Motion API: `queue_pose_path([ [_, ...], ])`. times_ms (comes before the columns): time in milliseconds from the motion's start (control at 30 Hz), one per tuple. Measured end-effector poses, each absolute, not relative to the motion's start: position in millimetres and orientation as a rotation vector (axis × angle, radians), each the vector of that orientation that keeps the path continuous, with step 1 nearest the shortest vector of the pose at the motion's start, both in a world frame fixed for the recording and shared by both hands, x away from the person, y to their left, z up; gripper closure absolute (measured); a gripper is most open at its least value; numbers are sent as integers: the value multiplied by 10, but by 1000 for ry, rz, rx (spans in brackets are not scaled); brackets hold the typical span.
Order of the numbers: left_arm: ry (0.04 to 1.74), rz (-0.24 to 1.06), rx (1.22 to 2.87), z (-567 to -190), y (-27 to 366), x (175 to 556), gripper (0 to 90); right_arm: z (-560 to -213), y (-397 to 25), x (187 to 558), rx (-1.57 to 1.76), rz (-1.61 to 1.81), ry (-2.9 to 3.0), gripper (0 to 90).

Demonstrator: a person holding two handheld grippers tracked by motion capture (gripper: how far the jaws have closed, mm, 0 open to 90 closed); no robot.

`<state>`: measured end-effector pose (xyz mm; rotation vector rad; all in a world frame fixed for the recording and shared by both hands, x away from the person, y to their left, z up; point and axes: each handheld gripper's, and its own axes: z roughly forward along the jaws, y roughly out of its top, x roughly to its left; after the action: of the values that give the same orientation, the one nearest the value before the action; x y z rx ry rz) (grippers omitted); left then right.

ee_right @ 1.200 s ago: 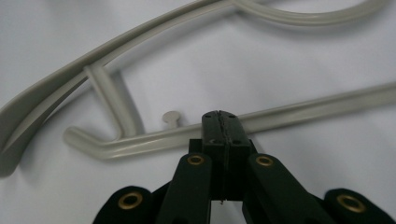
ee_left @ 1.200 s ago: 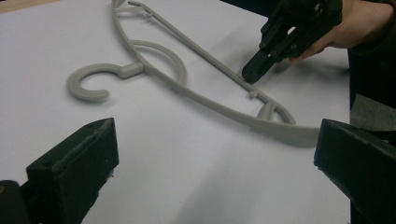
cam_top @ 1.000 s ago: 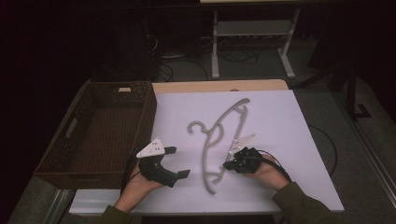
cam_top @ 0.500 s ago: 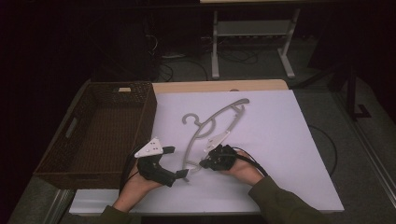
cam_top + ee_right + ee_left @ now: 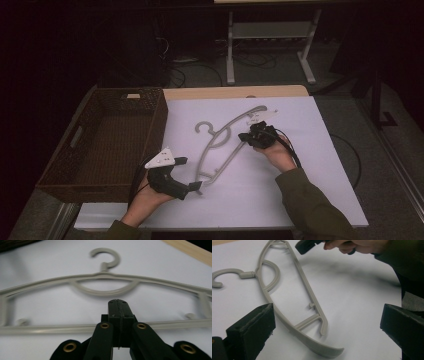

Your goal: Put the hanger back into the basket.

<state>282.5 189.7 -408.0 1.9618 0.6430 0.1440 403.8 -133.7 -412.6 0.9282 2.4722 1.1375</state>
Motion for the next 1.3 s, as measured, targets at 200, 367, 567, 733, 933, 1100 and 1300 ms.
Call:
queue_pose_path([
  [200, 642, 147, 1959, -4085, 1905, 2829, 0, -4274, -1402, 4220, 1028, 1140, 2430, 897],
  [367, 652, 144, 1957, -4088, 1908, 2821, 0, -4354, -1429, 4251, 1041, 1098, 2446, 897],
  [567, 653, 144, 1962, -4088, 1905, 2818, 0, -4391, -1423, 4269, 1055, 1083, 2445, 898],
  [733, 653, 148, 1965, -4094, 1898, 2822, 0, -4423, -1417, 4279, 1061, 1076, 2453, 897],
  [933, 665, 154, 1969, -4097, 1878, 2825, 0, -4458, -1420, 4286, 1068, 1064, 2468, 898],
  [1100, 698, 195, 1998, -4091, 1829, 2876, 0, -4465, -1419, 4286, 1073, 1066, 2469, 898],
  [1300, 793, 218, 2030, -4083, 1693, 3084, 0, -4465, -1417, 4287, 1064, 1057, 2473, 898],
])
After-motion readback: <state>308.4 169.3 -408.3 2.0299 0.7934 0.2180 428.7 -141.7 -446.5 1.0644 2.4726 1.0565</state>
